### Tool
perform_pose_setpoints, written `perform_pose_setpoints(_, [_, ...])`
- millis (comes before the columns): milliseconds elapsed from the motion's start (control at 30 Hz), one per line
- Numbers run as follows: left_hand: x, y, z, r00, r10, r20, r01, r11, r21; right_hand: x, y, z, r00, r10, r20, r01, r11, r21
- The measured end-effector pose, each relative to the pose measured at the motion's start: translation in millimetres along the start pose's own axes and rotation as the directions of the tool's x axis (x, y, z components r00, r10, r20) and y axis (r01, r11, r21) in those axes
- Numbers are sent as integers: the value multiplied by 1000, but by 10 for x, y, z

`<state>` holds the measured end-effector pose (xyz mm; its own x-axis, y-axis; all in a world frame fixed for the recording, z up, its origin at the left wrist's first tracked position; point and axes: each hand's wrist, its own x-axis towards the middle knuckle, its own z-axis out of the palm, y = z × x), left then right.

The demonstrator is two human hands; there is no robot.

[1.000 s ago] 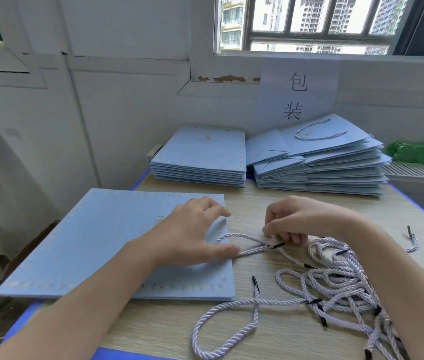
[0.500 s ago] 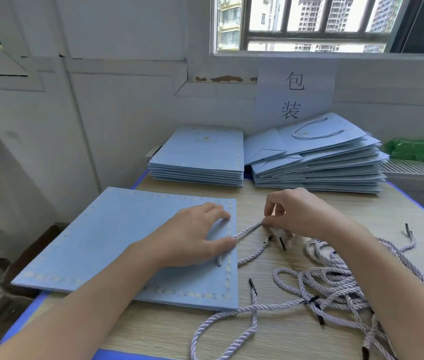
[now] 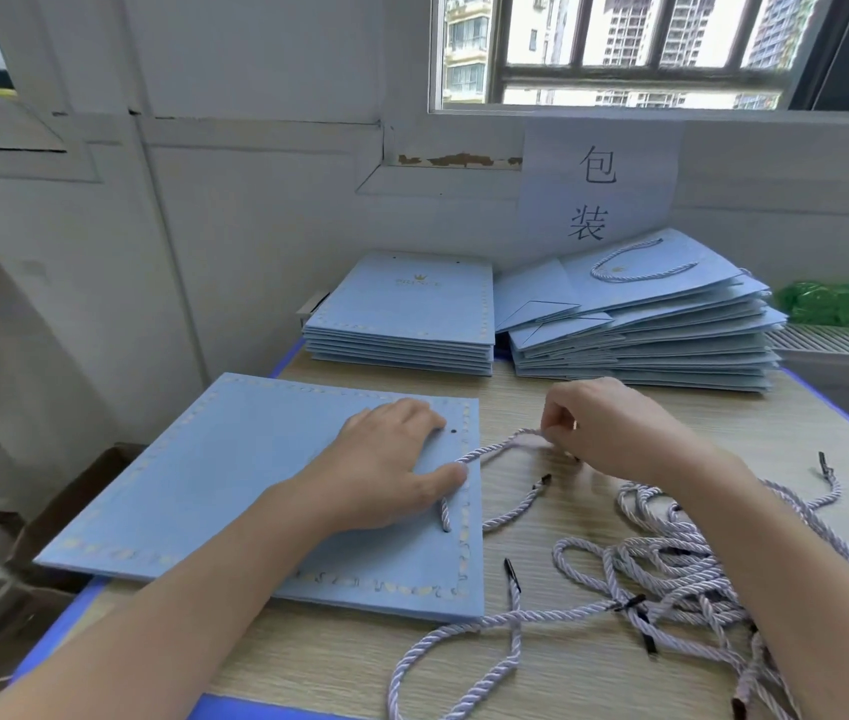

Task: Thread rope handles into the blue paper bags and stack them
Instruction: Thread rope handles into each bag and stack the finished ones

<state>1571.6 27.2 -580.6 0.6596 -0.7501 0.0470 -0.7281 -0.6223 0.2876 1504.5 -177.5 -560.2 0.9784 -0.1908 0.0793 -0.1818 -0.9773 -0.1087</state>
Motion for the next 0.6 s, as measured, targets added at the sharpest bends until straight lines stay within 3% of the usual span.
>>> perform_pose_setpoints(67, [-13,13,0,999,32,36,-31,999,-36,16,-30,10,998,-19,-57,34,962,271])
perform_pose_setpoints(133, [-20,43,17,995,89,48,-86,994,-60,20,-108,0,996,-39,-82,77,838,541])
perform_pose_setpoints(233, [-3,57,58,992,113,52,-110,992,-59,36,-175,38,995,-81,-58,98,699,708])
perform_pose_setpoints(367, [6,45,78,991,129,17,-128,990,-53,45,-195,92,992,-122,-15,92,660,745])
perform_pose_setpoints(500, [8,123,160,997,68,-36,-67,997,43,24,-232,119,980,-161,-116,196,864,464])
perform_pose_setpoints(600, [31,199,231,996,56,-74,-50,996,80,15,-279,124,966,-212,-147,252,902,352])
